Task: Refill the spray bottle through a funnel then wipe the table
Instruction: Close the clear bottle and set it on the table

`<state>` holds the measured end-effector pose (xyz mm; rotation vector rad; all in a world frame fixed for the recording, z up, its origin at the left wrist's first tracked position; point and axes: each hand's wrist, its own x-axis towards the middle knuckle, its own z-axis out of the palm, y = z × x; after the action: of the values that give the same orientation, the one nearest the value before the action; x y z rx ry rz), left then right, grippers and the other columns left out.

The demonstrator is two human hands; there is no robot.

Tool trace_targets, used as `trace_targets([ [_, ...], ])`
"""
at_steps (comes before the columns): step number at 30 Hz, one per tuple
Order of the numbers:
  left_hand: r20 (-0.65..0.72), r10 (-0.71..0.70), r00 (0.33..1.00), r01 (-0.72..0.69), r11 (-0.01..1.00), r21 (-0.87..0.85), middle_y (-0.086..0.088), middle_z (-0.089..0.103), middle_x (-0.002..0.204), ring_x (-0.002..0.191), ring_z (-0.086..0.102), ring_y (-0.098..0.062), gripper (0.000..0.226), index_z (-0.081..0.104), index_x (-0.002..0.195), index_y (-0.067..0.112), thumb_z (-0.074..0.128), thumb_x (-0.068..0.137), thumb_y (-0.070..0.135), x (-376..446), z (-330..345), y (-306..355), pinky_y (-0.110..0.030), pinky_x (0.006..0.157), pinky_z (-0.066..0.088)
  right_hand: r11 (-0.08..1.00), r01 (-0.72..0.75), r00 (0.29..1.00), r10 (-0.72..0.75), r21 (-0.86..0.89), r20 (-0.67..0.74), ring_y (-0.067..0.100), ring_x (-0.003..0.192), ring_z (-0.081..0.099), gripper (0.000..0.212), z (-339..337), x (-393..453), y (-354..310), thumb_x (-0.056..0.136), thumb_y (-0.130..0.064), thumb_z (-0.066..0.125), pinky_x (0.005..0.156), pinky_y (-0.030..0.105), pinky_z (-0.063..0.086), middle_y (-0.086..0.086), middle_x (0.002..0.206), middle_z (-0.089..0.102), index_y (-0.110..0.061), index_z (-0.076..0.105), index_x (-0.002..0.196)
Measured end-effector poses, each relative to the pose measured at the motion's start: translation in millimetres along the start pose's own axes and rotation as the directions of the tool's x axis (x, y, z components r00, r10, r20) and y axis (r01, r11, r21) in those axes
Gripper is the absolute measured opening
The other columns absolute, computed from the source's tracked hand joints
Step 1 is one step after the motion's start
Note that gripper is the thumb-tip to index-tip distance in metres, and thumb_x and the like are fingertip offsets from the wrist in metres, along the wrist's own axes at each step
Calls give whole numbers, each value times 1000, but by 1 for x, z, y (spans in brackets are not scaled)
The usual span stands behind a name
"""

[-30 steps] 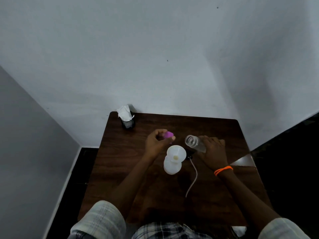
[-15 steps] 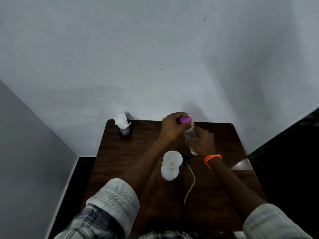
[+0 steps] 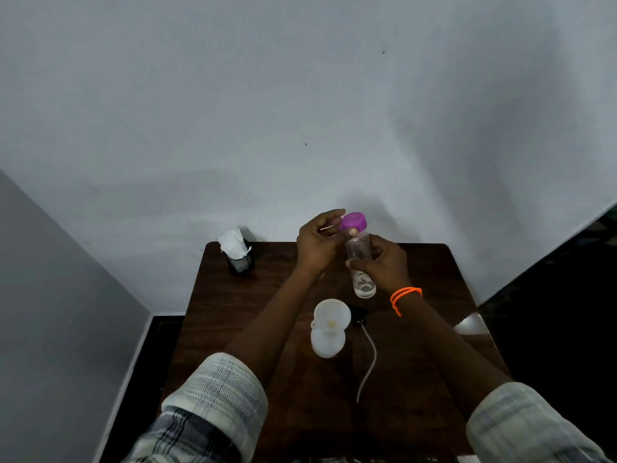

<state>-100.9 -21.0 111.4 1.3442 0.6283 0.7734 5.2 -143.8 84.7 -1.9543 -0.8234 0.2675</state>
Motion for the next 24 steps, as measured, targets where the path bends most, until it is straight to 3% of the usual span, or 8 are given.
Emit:
trace_targets([
  [4,-3,43,999,-43,997,-59,-11,77,110,96,73,-13,29,73,115,1,75,86,-3,-2,0,2,-28,89,59,999,-5,1000,6,42,-17,-2,73,69,42,2,3,-8,59,-15,94,67,13,51,-10,81,75,-20,77,98],
  [8,15,81,997,-81,997,-8,-2,77,115,104,73,-13,37,73,118,9,83,83,8,-2,0,7,-31,93,59,998,-1,1000,2,62,-9,3,77,71,43,5,4,-15,59,-12,93,70,19,55,-10,84,76,-18,77,98],
  [11,14,150,989,-151,983,106,3,77,114,105,73,-12,44,74,117,13,89,76,14,2,-3,10,-33,94,59,999,6,1000,-6,49,8,2,76,69,43,7,4,-19,59,-13,92,68,14,51,-11,83,75,-19,76,99],
  [15,-9,207,978,-201,961,191,7,78,109,99,72,-7,43,77,113,15,91,72,17,1,-6,14,-24,90,59,1000,3,1000,-3,1,-5,1,72,67,46,9,3,-20,57,-18,93,63,7,45,-10,80,73,-21,75,99],
  [17,5,204,979,-201,959,200,7,78,108,99,73,-8,42,77,113,16,91,73,19,0,-8,13,-23,89,58,1000,4,1000,-4,6,3,0,74,68,47,9,3,-20,57,-18,93,65,10,48,-10,82,74,-21,76,100],
  [21,87,200,976,-213,957,195,3,77,111,104,72,-12,37,75,115,13,86,79,12,0,-15,11,-24,90,57,1000,-1,1000,0,19,24,8,77,72,45,7,2,-17,56,-18,93,72,28,58,-8,83,76,-21,76,97],
  [24,151,212,966,-241,949,206,3,75,115,108,70,-14,34,72,116,14,80,84,10,1,-19,12,-30,96,56,1000,11,1000,-12,27,14,4,75,71,42,8,-1,-20,58,-15,93,70,24,57,-9,82,76,-20,76,96],
])
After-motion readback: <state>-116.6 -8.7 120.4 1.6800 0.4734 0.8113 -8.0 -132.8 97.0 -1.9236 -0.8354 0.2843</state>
